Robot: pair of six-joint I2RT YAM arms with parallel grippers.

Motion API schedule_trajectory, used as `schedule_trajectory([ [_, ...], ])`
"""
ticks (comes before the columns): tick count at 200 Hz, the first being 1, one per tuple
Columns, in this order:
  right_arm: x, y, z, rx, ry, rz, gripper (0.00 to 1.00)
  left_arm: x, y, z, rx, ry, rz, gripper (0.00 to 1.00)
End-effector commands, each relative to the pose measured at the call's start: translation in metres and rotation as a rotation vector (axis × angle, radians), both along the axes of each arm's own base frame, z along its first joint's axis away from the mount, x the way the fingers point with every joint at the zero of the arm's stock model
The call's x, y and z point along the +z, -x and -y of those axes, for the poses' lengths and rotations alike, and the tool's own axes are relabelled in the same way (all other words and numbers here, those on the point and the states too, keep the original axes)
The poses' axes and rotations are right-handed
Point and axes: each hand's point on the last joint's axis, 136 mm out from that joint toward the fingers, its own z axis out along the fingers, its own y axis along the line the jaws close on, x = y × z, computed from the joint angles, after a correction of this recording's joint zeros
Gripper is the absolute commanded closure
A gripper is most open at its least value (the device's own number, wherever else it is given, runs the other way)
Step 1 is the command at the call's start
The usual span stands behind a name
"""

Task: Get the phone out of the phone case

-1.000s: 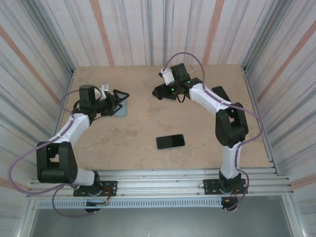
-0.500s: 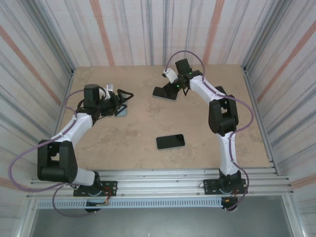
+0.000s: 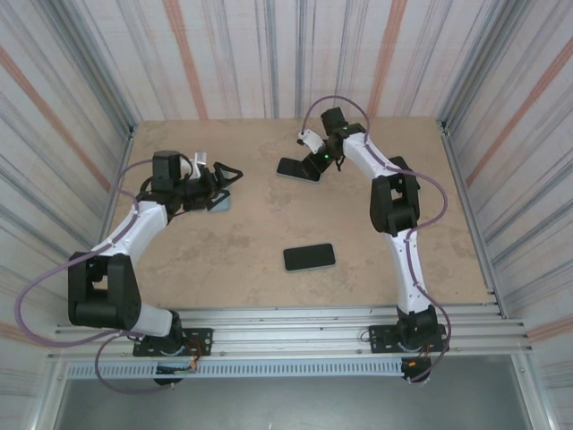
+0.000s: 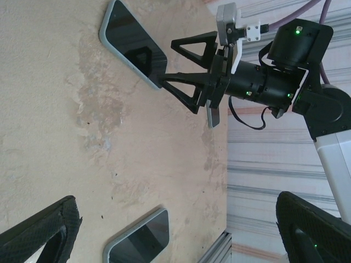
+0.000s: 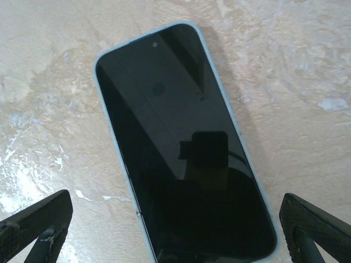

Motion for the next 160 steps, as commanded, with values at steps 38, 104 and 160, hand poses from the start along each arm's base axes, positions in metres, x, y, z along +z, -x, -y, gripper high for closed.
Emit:
schedule_trajectory([
  [38,-0.026,-0.003,-0.002,0.074,0.064,-0.005,0.01,0.008,0.005,0.006,-0.053,0.004,0.007,0.05],
  [104,-0.038,-0.013,-0.007,0.088,0.091,0.033,0.01,0.012,0.002,0.008,-0.068,0.003,0.009,0.05],
  [160,-0.059,-0.004,0.003,0.126,0.204,-0.002,0.01,0.012,0.001,0.008,-0.072,0.0,0.006,0.05],
])
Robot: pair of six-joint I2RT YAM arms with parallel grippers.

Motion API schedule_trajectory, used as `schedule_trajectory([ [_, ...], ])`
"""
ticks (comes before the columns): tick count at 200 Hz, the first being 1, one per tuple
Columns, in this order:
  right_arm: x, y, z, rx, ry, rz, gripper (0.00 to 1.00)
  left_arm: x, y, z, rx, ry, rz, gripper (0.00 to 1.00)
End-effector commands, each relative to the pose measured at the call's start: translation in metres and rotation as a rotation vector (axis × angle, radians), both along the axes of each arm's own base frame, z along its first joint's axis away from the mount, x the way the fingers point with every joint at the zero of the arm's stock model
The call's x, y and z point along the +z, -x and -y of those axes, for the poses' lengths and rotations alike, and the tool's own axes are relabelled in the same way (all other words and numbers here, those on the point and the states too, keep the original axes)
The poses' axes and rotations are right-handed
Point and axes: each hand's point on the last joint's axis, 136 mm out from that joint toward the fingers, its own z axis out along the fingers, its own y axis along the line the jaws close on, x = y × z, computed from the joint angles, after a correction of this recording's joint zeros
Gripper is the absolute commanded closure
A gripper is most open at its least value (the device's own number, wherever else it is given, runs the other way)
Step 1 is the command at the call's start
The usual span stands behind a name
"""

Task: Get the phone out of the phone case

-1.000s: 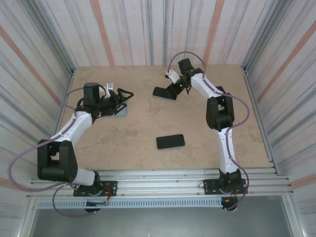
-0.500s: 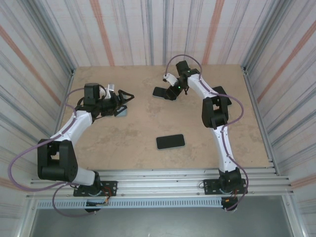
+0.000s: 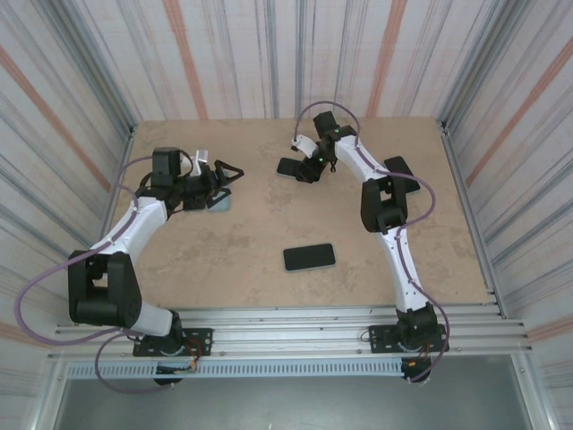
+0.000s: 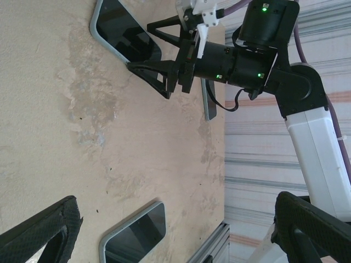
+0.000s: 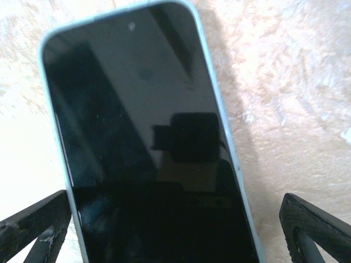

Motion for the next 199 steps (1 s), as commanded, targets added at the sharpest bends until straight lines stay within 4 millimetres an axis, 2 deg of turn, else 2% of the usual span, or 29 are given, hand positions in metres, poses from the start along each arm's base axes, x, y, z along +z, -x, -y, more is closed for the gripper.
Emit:
schedule_trajectory([
  [1,-0.024,0.013,0.008,0.032,0.096,-0.049,0.01,0.005,0.0,0.005,-0.036,0.0,0.014,0.05],
  [23,-0.027,0.018,0.008,0.054,0.1,-0.065,0.01,0.006,-0.001,0.005,-0.038,0.002,0.015,0.05],
  [41,-0.028,0.03,0.005,0.096,0.089,-0.102,0.01,0.007,-0.002,0.005,-0.041,0.0,0.017,0.05],
  [75,-0.042,0.046,0.012,0.133,0.152,-0.157,0.06,0.005,-0.004,0.005,-0.044,-0.002,0.015,0.05],
  [105,-0.041,0.057,0.01,0.158,0.141,-0.193,0.1,0.006,-0.004,0.006,-0.051,0.002,0.017,0.05],
  [142,-0.042,0.044,0.01,0.126,0.181,-0.137,0.19,0.006,-0.004,0.007,-0.054,0.003,0.018,0.05],
  [199,-0.014,0.039,0.006,0.094,0.138,-0.106,0.33,0.01,-0.007,0.007,-0.055,0.008,0.027,0.05],
])
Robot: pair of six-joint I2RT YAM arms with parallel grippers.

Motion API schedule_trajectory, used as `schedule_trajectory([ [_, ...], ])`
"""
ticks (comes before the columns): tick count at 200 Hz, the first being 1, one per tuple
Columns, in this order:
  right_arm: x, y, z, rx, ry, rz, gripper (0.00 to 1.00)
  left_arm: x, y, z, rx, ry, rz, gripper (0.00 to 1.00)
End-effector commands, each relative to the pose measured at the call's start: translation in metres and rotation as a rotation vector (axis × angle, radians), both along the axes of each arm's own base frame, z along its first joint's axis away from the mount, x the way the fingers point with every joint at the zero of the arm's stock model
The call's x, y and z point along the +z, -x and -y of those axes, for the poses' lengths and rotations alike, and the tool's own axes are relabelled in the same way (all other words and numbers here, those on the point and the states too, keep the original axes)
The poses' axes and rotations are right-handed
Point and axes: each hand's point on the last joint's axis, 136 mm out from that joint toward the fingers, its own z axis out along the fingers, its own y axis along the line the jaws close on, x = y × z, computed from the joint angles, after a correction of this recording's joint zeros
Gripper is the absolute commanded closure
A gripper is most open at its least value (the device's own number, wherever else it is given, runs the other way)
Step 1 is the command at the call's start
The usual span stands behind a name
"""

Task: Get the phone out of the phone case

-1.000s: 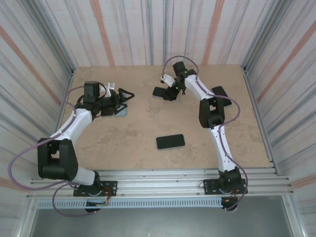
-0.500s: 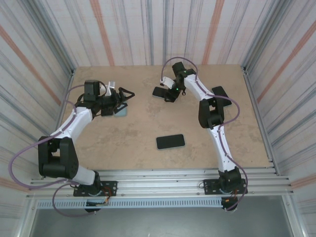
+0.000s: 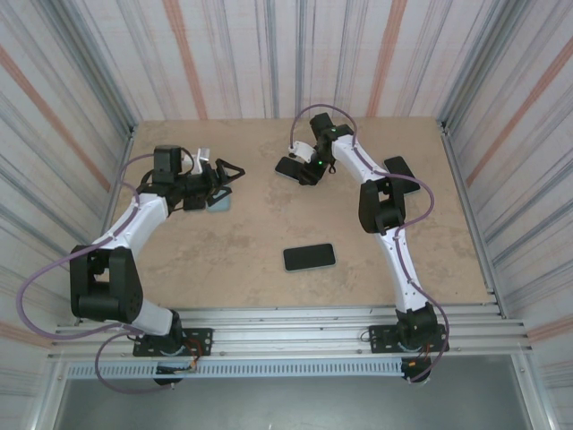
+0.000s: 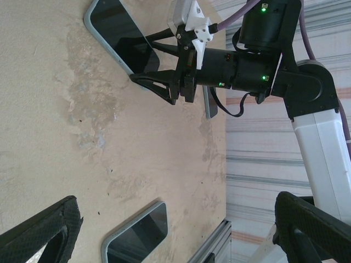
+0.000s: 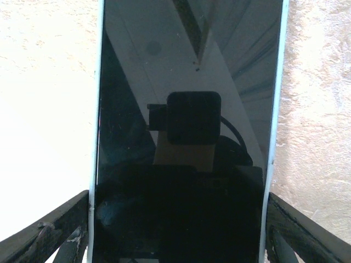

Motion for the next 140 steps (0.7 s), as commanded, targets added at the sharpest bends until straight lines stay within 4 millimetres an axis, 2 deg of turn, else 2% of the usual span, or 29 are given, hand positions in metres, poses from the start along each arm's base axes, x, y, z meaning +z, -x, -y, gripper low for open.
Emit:
schedule_trajectory([
  [1,-0.01,0.016,0.006,-0.01,0.053,-0.067,0.33,0.011,-0.001,0.006,-0.036,0.012,0.024,0.05],
  [20,0.007,0.018,0.002,-0.02,0.013,-0.066,0.36,0.011,-0.001,0.006,-0.036,0.015,0.026,0.05],
  [63,0.033,0.019,0.007,-0.073,-0.018,-0.035,0.42,0.007,0.0,0.01,-0.028,0.018,0.019,0.05],
  [115,0.034,0.044,0.02,-0.095,0.033,-0.067,0.41,0.001,0.002,0.014,-0.031,0.023,0.02,0.06],
  [140,0.028,0.06,0.026,-0.129,0.059,-0.073,0.39,-0.001,0.002,0.014,-0.033,0.028,0.018,0.06],
])
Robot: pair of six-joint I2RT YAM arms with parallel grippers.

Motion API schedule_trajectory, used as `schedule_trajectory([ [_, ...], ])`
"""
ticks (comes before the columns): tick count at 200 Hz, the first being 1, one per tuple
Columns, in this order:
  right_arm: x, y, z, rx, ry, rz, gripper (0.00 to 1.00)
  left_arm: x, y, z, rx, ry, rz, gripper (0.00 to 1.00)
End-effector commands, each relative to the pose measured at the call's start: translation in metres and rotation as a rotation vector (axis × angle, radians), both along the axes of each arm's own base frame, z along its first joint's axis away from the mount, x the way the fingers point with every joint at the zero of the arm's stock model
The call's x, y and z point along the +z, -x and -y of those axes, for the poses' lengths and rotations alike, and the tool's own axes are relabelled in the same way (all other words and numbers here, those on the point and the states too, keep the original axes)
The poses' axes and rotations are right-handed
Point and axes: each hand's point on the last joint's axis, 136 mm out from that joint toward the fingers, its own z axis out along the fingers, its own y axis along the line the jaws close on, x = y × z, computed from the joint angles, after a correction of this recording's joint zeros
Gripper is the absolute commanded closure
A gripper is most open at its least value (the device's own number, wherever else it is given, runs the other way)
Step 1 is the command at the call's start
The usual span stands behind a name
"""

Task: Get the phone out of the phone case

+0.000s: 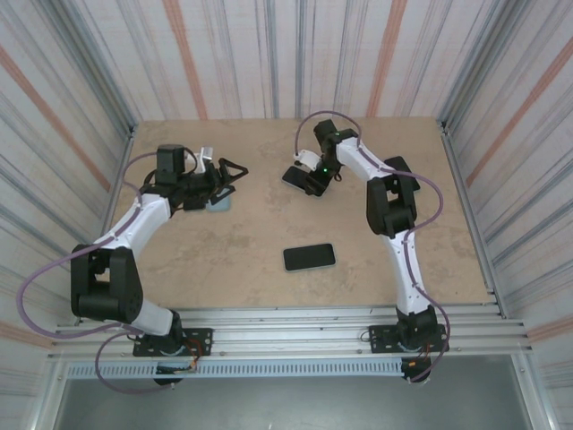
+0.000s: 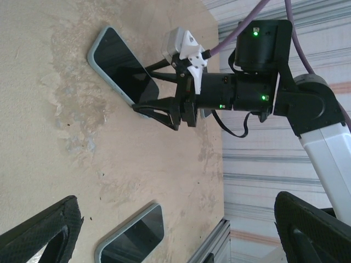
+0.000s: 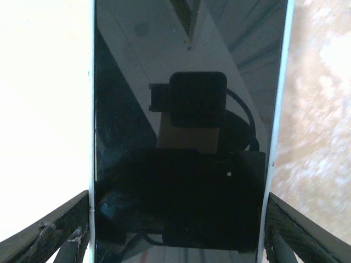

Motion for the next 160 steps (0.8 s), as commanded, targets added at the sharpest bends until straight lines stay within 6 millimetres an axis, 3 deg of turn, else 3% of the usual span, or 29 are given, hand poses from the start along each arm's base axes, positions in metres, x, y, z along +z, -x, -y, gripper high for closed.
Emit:
schedule_trajectory([
  [1,0.024,0.01,0.001,-0.043,0.007,0.038,0.39,-0.003,0.002,0.004,-0.017,0.015,-0.005,0.06],
  [43,0.014,0.025,0.0,-0.079,0.026,0.028,0.35,-0.002,0.001,0.006,-0.03,0.021,0.0,0.06],
  [73,0.006,0.034,-0.002,-0.079,0.037,0.019,0.16,-0.002,0.002,0.006,-0.029,0.018,0.003,0.06],
  [160,-0.004,0.019,-0.009,-0.126,0.061,-0.005,0.14,-0.002,0.003,0.005,-0.027,0.019,0.004,0.06],
])
